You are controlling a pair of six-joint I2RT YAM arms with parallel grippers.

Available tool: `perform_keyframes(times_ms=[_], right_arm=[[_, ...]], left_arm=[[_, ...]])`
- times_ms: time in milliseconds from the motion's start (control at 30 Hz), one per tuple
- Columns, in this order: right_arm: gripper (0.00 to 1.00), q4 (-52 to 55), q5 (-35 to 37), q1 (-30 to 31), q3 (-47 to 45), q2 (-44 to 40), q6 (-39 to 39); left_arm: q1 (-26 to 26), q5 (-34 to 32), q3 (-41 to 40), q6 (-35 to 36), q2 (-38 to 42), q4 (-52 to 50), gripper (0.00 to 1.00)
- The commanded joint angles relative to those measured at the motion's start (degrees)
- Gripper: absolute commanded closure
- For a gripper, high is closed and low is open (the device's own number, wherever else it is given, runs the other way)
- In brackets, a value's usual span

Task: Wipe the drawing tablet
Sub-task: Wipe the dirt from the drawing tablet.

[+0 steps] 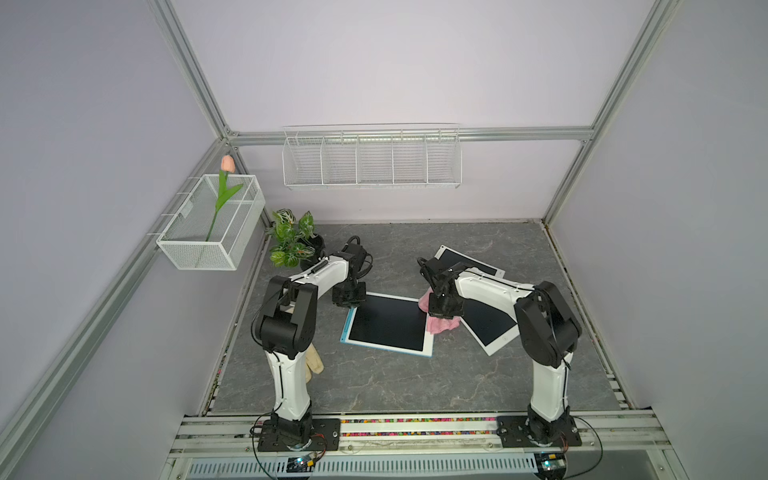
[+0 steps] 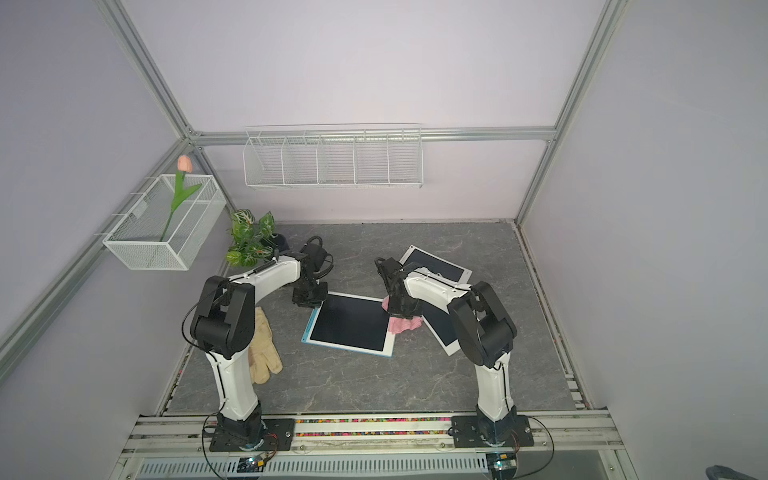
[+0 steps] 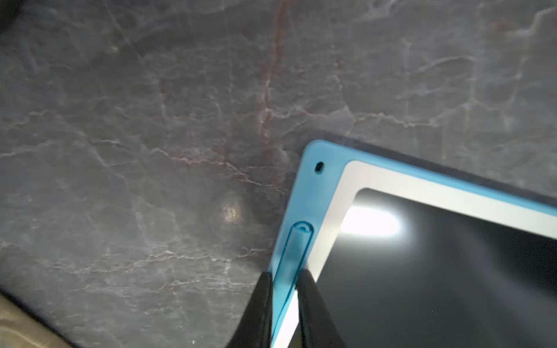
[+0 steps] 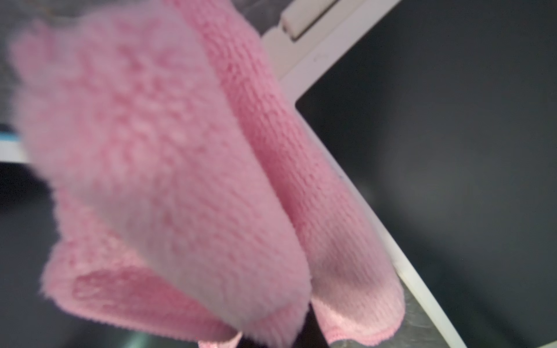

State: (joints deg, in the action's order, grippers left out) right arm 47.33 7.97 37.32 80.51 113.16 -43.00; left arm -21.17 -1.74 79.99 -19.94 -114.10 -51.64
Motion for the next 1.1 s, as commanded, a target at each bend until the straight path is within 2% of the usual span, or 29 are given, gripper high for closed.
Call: perform_keyframes(times_ms=[0,67,167,367,467,600,700,867,1067], right_arm=[[0.93,1.0,-0.5,5.8,4.9,3.9,0.7],[0.93,1.4,-1.3,8.0,9.4,7.6,-0.6],[0.93,1.5,-1.1,8.1,11.8,9.0,-2.0],[0.93,0.8,0.0,1.3,2.0,3.2,0.7],[0.93,0.8,0.8,0.5,0.0,1.3,1.6],[0.93,1.3,0.5,4.4,4.6,3.6,1.0],[0.93,4.9,2.1,7.6,11.9,5.9,0.7],[0.93,5.3,5.1,6.3,12.6,1.5,1.2],[0.93,4.6,3.2,4.9,11.3,5.5,1.0]], left_arm=[[0.4,-1.9,-4.0,-0.8,-5.9,-1.2,0.81],[0.4,-2.1,-4.2,-0.8,-5.7,-1.3,0.81],[0.4,-2.2,-4.3,-0.7,-5.5,-1.3,0.81],[0.4,-2.0,-4.6,-0.9,-5.4,-1.2,0.81],[0.4,-2.0,-4.6,-0.9,-5.4,-1.1,0.81],[0.4,-1.9,-4.5,-1.0,-5.4,-1.1,0.81],[0.4,-1.9,-4.4,-0.9,-5.5,-1.2,0.81],[0.4,-1.7,-4.6,-1.3,-5.3,-0.9,0.81],[0.4,-1.3,-4.8,-1.4,-5.6,-0.6,0.81]])
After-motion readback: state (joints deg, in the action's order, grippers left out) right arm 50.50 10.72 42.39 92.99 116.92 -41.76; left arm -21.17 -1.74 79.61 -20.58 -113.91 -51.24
